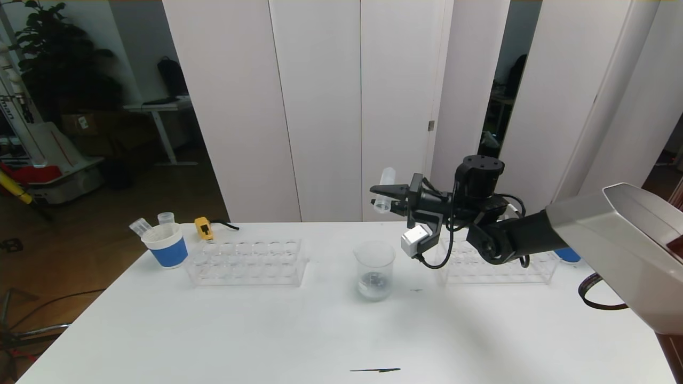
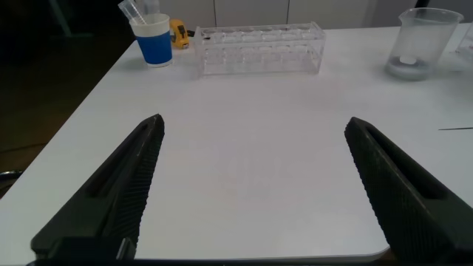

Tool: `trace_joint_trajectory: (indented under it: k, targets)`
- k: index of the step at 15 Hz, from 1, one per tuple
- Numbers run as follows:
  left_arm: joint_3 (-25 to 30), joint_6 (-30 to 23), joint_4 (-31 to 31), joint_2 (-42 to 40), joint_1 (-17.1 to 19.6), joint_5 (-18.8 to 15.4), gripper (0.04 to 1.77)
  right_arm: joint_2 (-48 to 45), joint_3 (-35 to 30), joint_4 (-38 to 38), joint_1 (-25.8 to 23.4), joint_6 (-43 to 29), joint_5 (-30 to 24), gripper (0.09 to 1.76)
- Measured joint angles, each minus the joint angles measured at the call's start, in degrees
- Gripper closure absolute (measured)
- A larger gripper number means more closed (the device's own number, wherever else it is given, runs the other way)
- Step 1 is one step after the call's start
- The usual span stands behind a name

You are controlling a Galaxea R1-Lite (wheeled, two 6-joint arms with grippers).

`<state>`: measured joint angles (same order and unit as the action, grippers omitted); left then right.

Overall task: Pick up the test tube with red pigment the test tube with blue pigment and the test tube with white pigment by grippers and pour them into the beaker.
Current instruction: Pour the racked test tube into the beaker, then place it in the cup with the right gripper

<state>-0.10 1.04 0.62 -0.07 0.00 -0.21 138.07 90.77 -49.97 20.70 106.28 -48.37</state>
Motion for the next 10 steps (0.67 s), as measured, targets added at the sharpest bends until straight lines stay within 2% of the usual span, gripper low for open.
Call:
trace_joint_trajectory:
  k: [5, 7, 10]
  targets:
    - [0.0, 0.0, 0.0, 0.0, 0.0, 0.0, 0.06, -0.4, -0.2, 0.6, 0.1, -2.9, -0.9, 1.27]
    - [0.0, 0.0, 0.0, 0.0, 0.0, 0.0, 0.06, -1.3, -0.5, -0.7, 0.1, -10.5, -1.0, 1.27]
    - [0.0, 0.0, 0.0, 0.0, 0.0, 0.0, 0.06, -2.5, -0.3, -11.1, 0.4, -24.6, -0.1, 1.27]
